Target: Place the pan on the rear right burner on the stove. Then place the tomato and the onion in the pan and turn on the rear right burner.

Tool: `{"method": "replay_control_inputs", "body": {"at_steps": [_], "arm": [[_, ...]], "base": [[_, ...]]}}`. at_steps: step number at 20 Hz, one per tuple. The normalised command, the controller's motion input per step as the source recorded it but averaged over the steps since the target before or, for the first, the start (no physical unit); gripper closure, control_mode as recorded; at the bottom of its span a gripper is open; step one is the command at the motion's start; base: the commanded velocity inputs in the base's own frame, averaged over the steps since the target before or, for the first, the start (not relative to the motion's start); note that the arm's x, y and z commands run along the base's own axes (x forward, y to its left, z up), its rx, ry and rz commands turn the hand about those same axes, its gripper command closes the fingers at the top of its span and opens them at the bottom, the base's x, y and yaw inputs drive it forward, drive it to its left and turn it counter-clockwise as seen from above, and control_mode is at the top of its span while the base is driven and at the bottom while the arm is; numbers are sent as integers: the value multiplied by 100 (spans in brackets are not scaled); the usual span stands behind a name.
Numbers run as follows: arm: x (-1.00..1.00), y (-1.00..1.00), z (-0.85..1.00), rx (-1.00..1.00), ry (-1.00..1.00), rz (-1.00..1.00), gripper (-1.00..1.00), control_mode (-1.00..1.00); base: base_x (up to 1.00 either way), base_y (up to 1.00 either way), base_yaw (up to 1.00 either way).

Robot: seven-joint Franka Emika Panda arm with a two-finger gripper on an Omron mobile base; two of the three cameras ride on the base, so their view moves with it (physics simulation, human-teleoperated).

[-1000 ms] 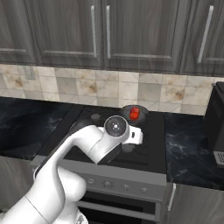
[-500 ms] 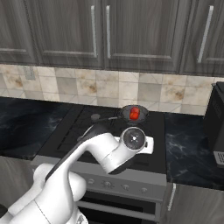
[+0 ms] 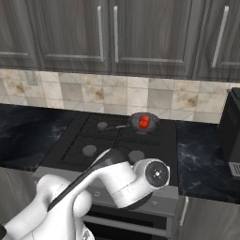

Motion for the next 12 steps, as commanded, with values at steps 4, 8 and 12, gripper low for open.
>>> {"method": "replay_control_inputs", "body": {"at_steps": [4,8,12], "arm": [[-12,-2,-19,15,0,4,-100,-100],[0,-6,-20,16,0,3,-100,-100],[0,-5,-32,15,0,3,-100,-100]], "base": [[0,0,0],[0,0,0],[0,0,0]]}}
